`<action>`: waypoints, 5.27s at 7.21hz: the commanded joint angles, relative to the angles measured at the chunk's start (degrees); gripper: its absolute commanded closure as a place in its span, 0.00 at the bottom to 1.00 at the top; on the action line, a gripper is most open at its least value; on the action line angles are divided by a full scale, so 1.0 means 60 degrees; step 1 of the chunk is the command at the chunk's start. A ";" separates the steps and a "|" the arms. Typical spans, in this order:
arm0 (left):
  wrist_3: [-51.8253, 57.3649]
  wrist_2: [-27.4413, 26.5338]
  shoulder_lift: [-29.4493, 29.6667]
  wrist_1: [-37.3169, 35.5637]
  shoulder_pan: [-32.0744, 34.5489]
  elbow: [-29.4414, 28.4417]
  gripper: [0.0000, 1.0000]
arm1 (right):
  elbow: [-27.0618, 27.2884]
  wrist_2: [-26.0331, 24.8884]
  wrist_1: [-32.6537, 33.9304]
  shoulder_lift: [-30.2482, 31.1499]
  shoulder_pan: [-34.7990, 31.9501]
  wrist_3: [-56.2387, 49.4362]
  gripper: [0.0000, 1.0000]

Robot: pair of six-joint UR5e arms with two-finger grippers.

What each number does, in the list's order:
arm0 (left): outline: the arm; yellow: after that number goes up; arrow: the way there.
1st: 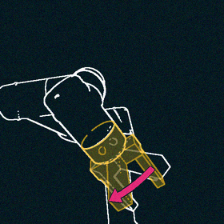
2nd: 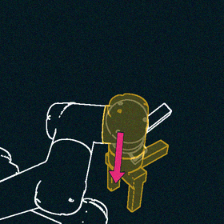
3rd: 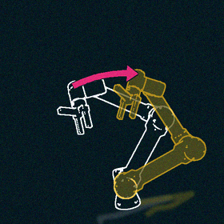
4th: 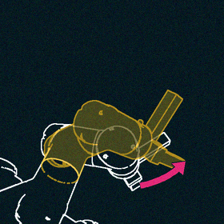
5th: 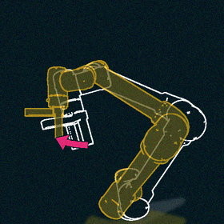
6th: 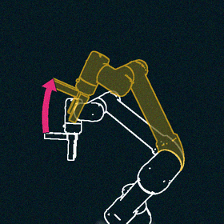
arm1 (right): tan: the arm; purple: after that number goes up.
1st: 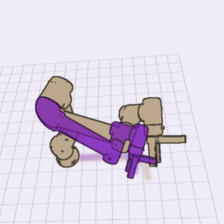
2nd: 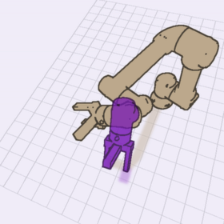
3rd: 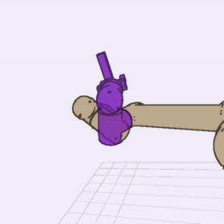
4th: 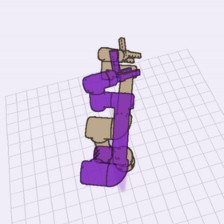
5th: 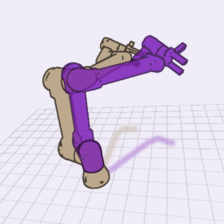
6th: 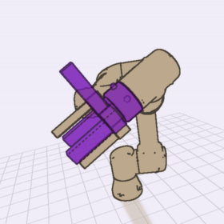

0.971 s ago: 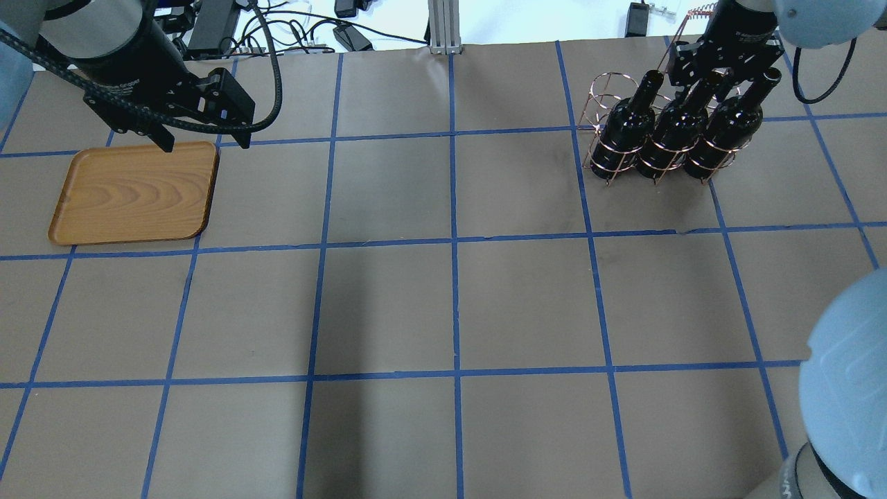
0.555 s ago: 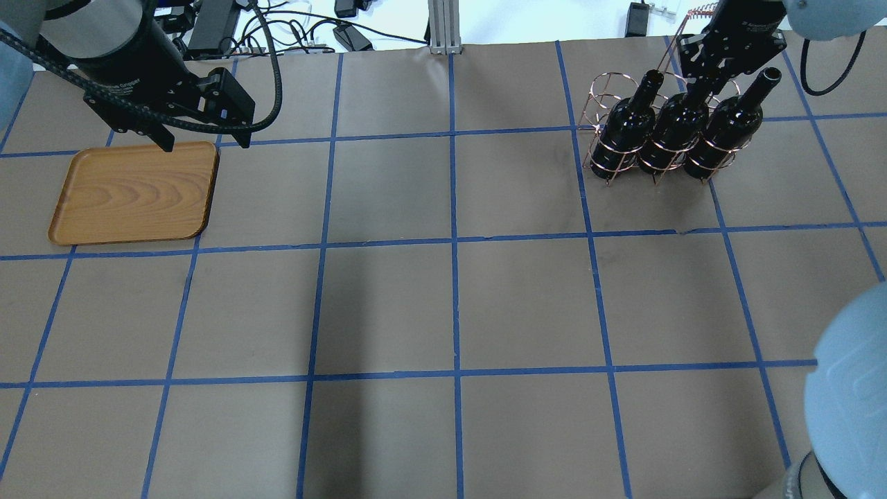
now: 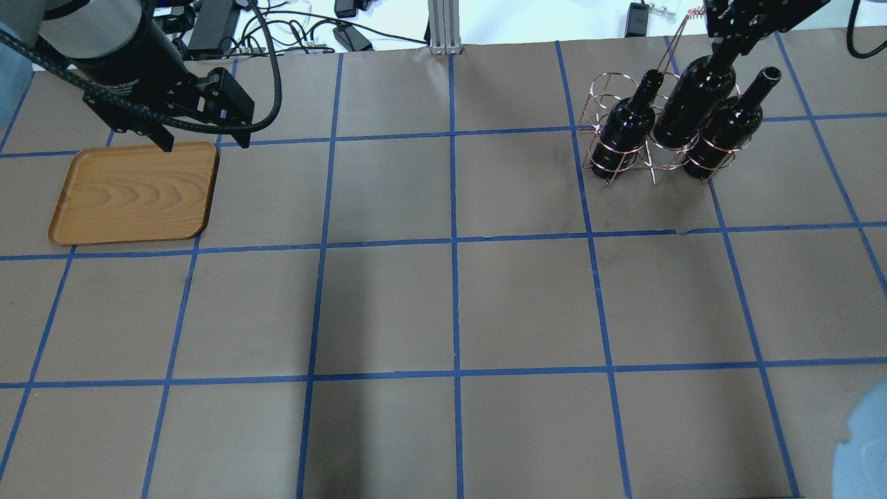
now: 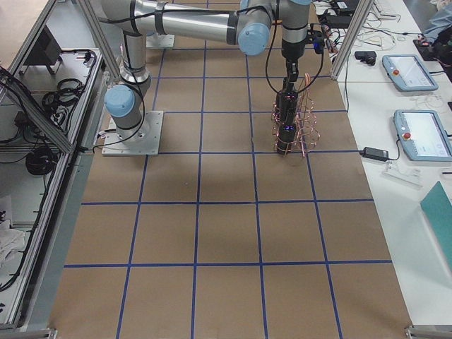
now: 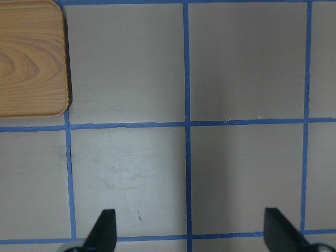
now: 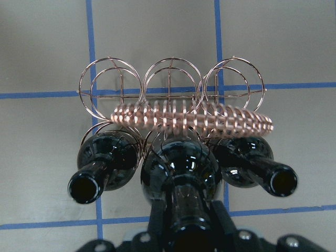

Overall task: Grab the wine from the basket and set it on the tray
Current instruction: 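Lift the bottle out of the rack with the right gripper, then carry the bottle to the table center and stand it upright, release, then retract the right gripper while the left gripper reaches toward the standing bottle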

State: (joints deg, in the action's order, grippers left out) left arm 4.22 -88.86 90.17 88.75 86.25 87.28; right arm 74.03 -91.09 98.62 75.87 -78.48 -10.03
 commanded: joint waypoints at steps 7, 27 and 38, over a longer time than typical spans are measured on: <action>0.0015 -0.0015 0.0029 0.0003 -0.0195 -0.0015 0.00 | 0.2465 -0.0008 -0.1955 0.1886 -0.3111 0.4386 0.80; 0.1083 0.0249 0.0189 0.0546 -0.1719 -0.0015 0.00 | 0.2574 -0.0713 0.0778 0.1209 -0.5662 0.7376 0.00; -0.2783 0.0249 0.0308 -0.1739 0.3829 0.1345 0.00 | 0.1828 0.0548 -0.1962 0.2473 -0.2740 0.3136 0.00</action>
State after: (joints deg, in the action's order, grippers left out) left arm -11.49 -87.24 91.94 79.45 106.82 93.20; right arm 86.59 -87.86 89.86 91.39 -94.95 8.78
